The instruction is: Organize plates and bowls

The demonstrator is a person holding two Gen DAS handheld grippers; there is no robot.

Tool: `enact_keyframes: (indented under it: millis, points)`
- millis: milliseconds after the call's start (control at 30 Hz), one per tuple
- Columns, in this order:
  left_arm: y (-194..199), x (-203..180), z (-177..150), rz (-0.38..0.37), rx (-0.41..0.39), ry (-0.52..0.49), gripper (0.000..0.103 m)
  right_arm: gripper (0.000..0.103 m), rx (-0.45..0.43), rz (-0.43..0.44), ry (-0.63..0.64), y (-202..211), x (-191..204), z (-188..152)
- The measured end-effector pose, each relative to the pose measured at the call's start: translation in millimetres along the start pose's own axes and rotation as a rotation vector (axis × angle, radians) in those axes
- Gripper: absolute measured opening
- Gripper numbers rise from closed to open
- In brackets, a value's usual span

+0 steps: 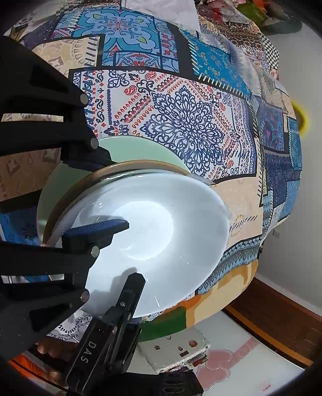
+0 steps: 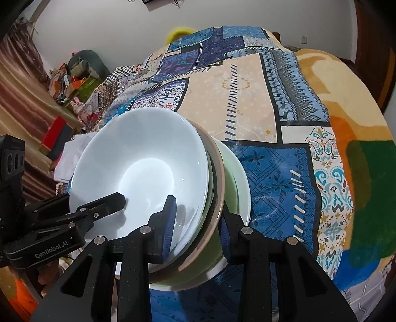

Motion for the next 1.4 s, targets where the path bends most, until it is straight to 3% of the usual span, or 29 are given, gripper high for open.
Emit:
enact_keyframes:
  millis: [167, 333, 500, 733, 867, 1100, 1233, 1400]
  points:
    - [0, 1, 0, 0.002, 0.006, 0.016, 0.037, 0.033, 0.001, -0.003, -0.001, 1, 1, 0]
    - [11, 6, -2, 0.019, -0.014, 0.043, 0.049, 0.051, -0.064, -0.045, 0.027, 22, 0, 3]
    - [38, 2, 1, 0.061, -0.077, 0.023, 0.051, 0.053, -0.12, -0.049, 0.042, 46, 1, 6]
    - [99, -13, 5, 0.093, -0.223, 0.002, 0.053, 0.057, -0.251, -0.03, 0.087, 100, 18, 12]
    - [147, -36, 6, 0.099, -0.352, -0.042, 0.057, 0.063, -0.347, -0.018, 0.106, 135, 27, 15]
    - [218, -78, -1, 0.113, -0.567, -0.138, 0.072, 0.073, -0.515, -0.01, 0.141, 191, 39, 14]
    - [248, -97, -7, 0.136, -0.677, -0.179, 0.088, 0.083, -0.613, -0.03, 0.173, 218, 49, 11]
    - [269, -108, -14, 0.148, -0.754, -0.206, 0.094, 0.091, -0.683, -0.032, 0.197, 237, 56, 8]
Point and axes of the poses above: each gripper's, at about its wrist camera, not at the fingertips, and y roughly against the way its jaws point, x to its left, z to its top, the point moved 8 cm from there along -y, roughly the way its jaws point, and after that the axes turned 6 degrees about -z, right-handed, at the moved point
